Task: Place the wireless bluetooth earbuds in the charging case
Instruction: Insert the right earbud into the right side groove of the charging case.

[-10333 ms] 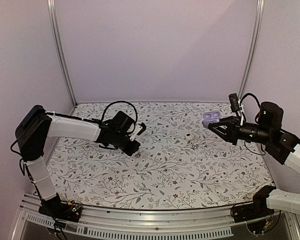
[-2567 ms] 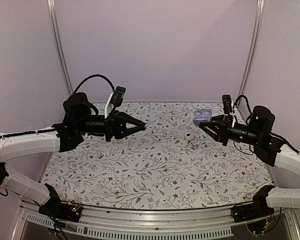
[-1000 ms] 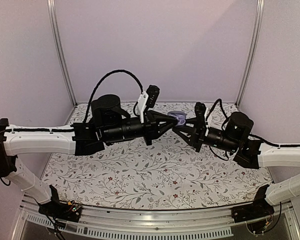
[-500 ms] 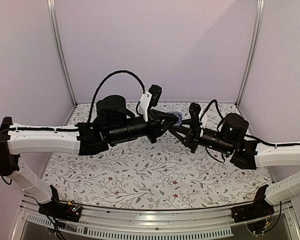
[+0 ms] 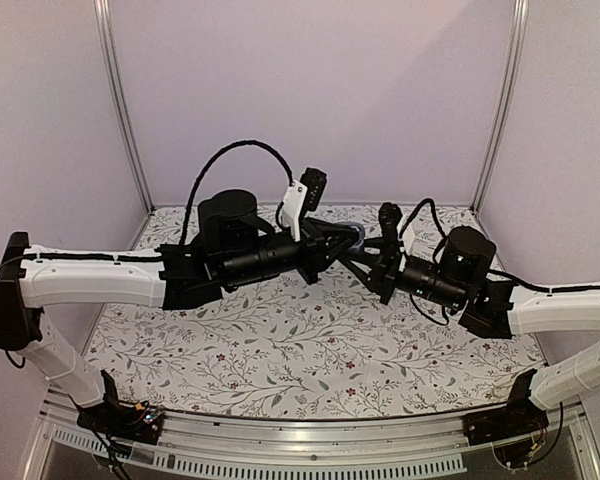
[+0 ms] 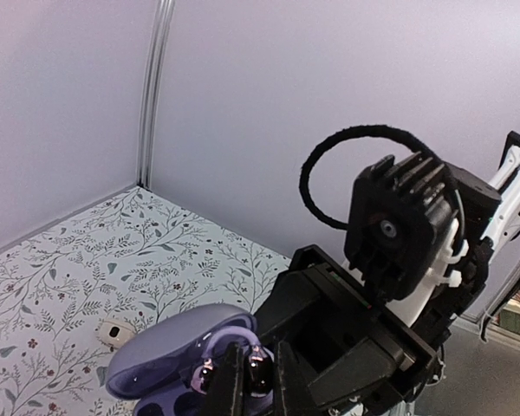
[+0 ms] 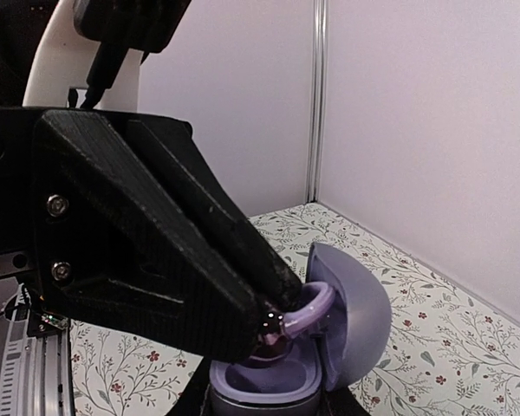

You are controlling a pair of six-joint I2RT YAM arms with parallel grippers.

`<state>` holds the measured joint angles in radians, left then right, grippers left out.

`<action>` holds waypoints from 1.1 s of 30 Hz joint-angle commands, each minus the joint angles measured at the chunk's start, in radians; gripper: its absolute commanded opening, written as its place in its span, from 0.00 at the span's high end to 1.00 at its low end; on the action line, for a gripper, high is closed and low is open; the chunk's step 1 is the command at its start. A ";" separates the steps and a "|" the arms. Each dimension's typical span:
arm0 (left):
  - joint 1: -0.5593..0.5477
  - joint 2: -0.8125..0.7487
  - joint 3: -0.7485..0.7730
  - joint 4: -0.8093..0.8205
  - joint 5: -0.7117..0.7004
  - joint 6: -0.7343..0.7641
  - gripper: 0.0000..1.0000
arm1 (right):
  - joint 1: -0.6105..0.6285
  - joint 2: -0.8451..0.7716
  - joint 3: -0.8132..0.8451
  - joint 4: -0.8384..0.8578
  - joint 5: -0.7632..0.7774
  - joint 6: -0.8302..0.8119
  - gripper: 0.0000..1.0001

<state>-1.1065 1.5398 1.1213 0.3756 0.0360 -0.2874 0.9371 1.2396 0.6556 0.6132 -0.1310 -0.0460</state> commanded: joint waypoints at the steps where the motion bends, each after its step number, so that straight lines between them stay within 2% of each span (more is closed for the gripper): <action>1: -0.019 0.024 0.016 -0.010 -0.003 -0.011 1.00 | 0.009 0.009 0.047 0.063 0.015 0.019 1.00; 13: -0.024 0.033 0.013 -0.018 -0.024 -0.025 1.00 | 0.008 0.001 0.041 0.102 0.033 0.041 1.00; 19: -0.024 0.033 0.004 -0.019 -0.019 -0.026 0.91 | 0.009 0.000 0.050 0.114 0.033 0.041 1.00; 33: -0.025 -0.007 -0.035 -0.023 -0.020 -0.019 0.80 | 0.009 -0.020 0.041 0.137 0.062 0.077 1.00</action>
<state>-1.1175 1.5475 1.1206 0.4000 0.0158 -0.3103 0.9424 1.2491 0.6643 0.6441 -0.0998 -0.0013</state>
